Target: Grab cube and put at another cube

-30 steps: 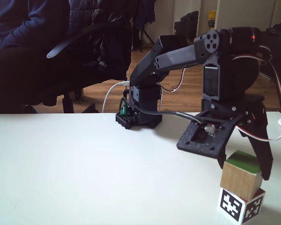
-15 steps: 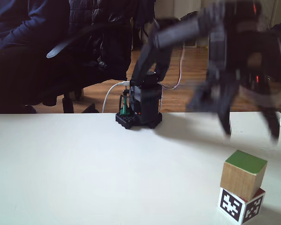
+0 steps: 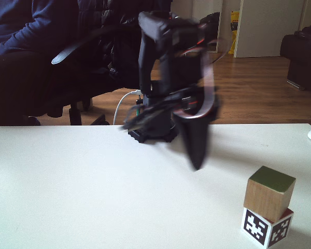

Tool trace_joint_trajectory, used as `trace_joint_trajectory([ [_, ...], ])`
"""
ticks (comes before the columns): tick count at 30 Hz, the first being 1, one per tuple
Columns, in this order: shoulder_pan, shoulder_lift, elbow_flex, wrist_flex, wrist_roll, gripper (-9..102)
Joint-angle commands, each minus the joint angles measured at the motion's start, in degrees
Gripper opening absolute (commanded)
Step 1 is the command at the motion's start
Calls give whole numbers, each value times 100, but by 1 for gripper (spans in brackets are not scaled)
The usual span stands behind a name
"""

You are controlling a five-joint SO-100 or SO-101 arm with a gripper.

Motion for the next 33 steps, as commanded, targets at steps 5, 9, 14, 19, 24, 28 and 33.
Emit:
trace_joint_trajectory([
  [5,606,1459,1951,-1784,422,0],
  [9,439,2180,3252,-2496,448,0],
  [14,229,2013,3604,-2584,229,0],
  [19,246,2408,3858,-2215,35,0],
  [24,44,2285,3797,-1679,870,0],
  [28,26,2057,3586,-1301,1072,0],
  [33,149,2417,3797,-1037,932,0],
])
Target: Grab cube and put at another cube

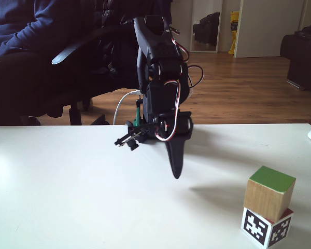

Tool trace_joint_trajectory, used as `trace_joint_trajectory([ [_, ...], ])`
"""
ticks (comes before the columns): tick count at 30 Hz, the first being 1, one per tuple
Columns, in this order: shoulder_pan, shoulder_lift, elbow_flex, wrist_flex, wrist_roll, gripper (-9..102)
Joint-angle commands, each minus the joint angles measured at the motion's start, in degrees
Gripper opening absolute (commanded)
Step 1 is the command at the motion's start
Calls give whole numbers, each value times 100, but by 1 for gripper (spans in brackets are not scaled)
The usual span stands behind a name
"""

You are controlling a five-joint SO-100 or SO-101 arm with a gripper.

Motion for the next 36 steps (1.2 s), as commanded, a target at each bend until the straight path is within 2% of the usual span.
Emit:
trace_joint_trajectory([
  [1,105,536,79,237,-237,0],
  [4,158,1740,712,378,-378,0],
  [6,149,2918,1187,800,-510,0],
  [10,26,6047,1986,2461,-624,0],
  [18,-44,6056,1749,3542,-615,0],
  [26,853,6056,1740,3568,-905,0],
  [36,861,6056,1740,3568,-905,0],
])
